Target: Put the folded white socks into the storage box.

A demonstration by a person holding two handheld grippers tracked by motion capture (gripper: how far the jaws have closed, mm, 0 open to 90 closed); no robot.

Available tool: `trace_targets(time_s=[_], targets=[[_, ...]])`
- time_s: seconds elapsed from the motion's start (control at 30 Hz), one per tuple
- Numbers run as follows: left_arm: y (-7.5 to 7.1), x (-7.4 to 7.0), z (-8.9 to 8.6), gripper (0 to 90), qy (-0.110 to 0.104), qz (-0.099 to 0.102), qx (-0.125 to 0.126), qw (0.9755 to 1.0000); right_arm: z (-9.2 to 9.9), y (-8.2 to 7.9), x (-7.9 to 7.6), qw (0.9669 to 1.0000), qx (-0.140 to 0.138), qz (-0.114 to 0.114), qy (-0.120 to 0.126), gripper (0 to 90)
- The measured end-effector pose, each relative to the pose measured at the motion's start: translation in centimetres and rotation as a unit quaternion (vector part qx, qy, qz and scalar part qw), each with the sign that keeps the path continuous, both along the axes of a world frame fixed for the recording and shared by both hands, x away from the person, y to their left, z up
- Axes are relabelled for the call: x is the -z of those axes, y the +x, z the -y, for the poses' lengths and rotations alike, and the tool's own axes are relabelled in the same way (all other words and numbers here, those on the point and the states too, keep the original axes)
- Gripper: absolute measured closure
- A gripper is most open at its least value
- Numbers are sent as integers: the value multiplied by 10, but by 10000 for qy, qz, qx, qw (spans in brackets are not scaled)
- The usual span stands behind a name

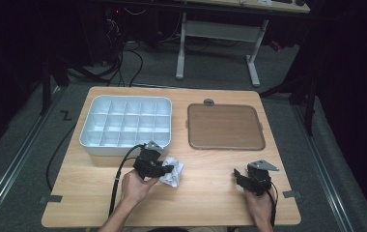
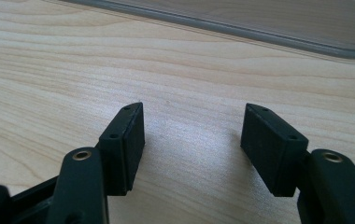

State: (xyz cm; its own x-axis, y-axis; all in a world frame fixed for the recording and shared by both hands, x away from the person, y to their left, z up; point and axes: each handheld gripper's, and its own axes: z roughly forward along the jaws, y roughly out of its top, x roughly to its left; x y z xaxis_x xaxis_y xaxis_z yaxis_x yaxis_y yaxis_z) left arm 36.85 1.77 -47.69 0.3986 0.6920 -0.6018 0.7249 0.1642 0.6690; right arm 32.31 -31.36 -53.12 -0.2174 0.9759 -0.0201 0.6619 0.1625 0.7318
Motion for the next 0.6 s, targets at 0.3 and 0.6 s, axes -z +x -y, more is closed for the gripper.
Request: trace_targets(time_s=[0.3, 0.6], targets=[[2, -5, -13, 719, -118, -108, 16, 9999, 0, 0, 0, 10000, -10, 5, -8, 398], [7, -19, -30, 719, -276, -65, -72, 9996, 0, 1, 0, 10000, -20, 14, -6, 396]])
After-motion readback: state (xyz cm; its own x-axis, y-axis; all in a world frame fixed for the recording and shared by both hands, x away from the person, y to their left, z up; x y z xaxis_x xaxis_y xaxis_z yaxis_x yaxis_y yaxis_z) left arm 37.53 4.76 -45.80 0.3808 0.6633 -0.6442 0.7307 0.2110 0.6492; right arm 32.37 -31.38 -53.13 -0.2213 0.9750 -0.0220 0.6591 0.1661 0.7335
